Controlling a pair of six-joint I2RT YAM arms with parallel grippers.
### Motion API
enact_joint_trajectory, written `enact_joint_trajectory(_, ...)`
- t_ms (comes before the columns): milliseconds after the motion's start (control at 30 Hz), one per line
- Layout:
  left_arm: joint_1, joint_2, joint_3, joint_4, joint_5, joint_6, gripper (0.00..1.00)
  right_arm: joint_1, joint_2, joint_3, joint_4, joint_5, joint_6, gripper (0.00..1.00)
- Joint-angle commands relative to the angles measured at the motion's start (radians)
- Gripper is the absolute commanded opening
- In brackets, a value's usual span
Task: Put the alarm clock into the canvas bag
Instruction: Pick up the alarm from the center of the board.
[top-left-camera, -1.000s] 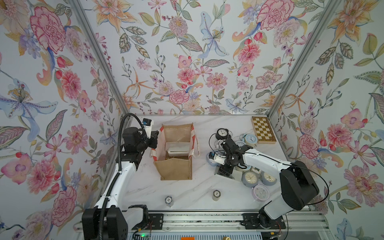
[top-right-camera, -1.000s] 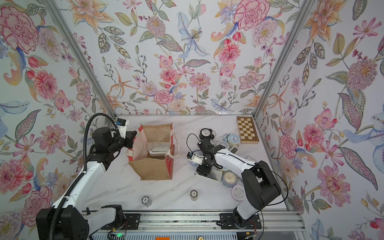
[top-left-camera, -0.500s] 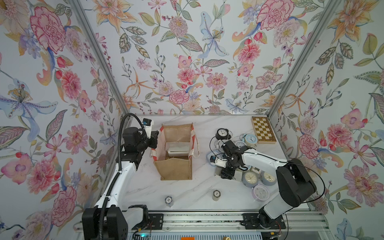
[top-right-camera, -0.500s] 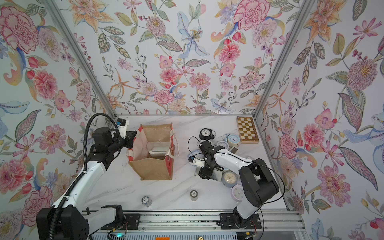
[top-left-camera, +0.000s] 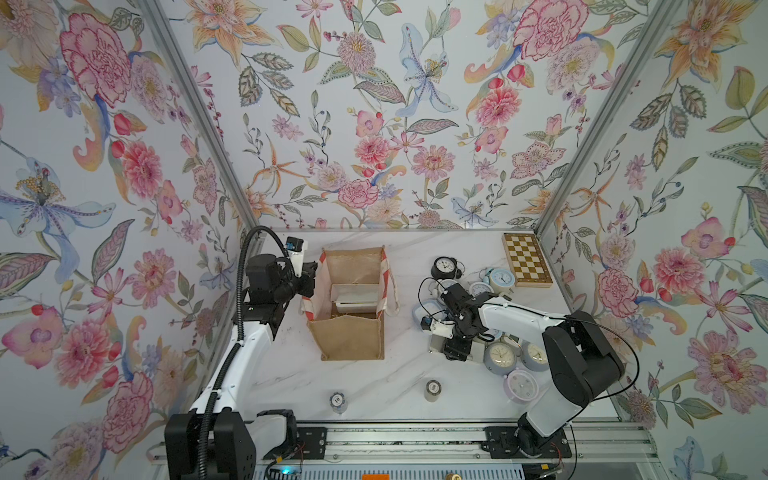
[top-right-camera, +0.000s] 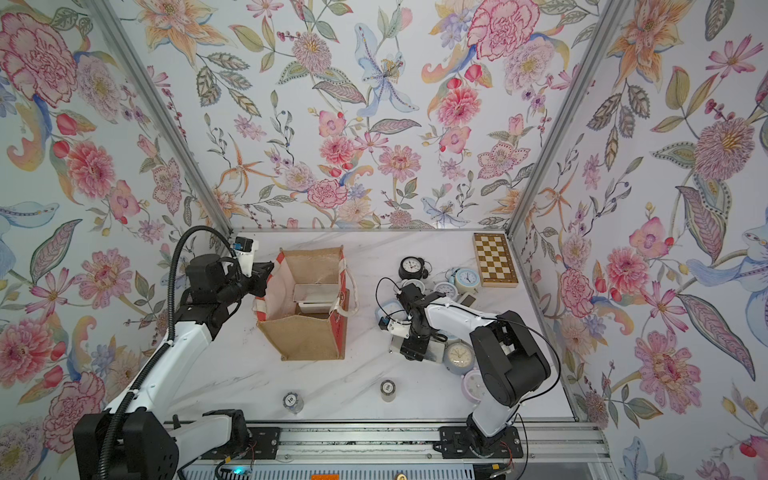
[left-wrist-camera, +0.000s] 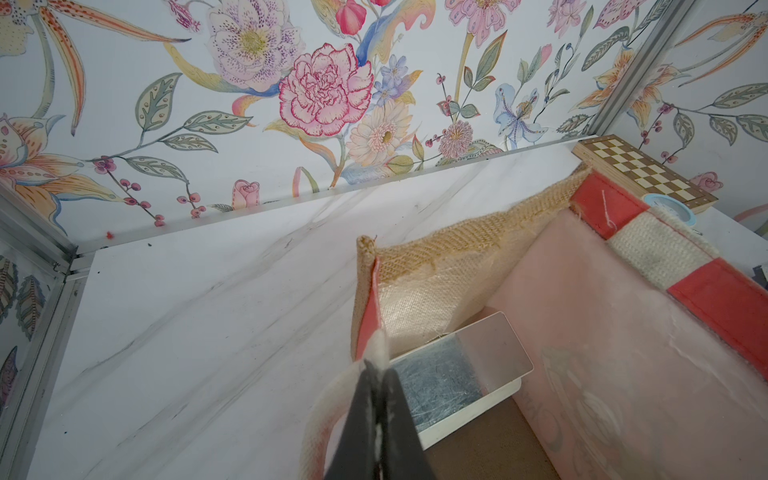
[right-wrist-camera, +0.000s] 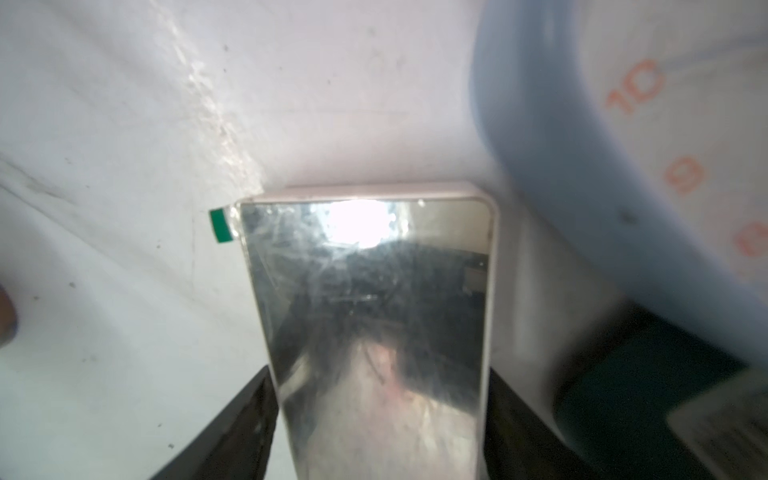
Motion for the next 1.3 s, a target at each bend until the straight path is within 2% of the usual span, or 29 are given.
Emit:
enact_joint_trajectory(0, 0.005, 0.008, 0.007, 0.0, 0.002, 0.014, 0.05, 0.01, 0.015, -0.003, -0.026, 0.013, -0.022, 0.73)
enact_joint_trajectory(433, 0.005, 0.007, 0.008, -0.003, 0.0, 0.017, 0.05, 0.015, 0.011, -0.005, -0.025, -0.01, -0.023, 0.6)
enact_joint_trajectory(833, 0.005, 0.0, 0.007, -0.007, -0.01, 0.022, 0.05, 0.017, -0.013, -0.006, -0.026, -0.031, -0.022, 0.53)
enact_joint_trajectory(1267, 0.005, 0.001, 0.007, -0.007, -0.012, 0.023, 0.05, 0.022, -0.129, 0.019, -0.026, -0.164, 0.007, 0.5)
